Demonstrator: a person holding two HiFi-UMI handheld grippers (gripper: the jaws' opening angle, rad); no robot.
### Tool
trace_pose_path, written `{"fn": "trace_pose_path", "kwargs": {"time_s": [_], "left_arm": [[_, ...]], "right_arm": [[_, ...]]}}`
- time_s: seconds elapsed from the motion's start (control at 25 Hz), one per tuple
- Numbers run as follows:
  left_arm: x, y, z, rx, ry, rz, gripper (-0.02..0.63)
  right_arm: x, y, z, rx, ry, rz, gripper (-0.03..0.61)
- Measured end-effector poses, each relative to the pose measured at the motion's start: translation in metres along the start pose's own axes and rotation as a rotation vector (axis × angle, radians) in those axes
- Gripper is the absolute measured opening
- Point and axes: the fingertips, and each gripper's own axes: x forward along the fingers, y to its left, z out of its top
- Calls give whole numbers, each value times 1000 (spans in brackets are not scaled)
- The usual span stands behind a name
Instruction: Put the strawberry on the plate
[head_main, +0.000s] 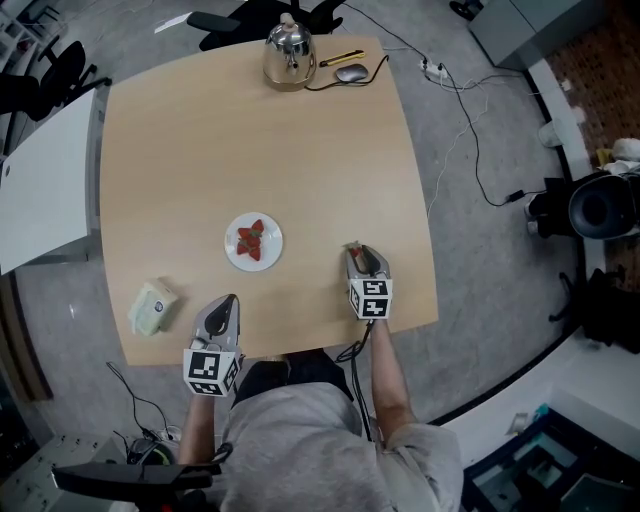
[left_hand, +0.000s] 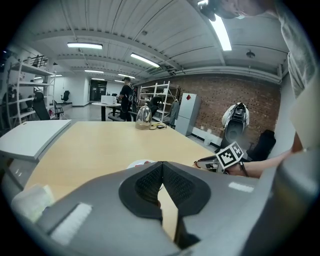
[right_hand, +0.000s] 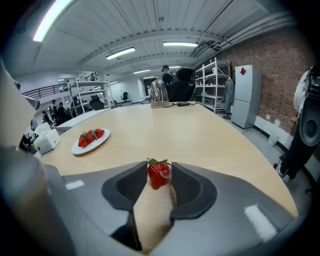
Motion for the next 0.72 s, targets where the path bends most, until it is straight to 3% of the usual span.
{"fn": "trace_pose_path", "kwargs": {"time_s": [0.72], "left_arm": [[-14, 3, -4, -15, -26, 38, 20]], "right_arm": [[0, 18, 11, -19, -11, 65, 153]]}}
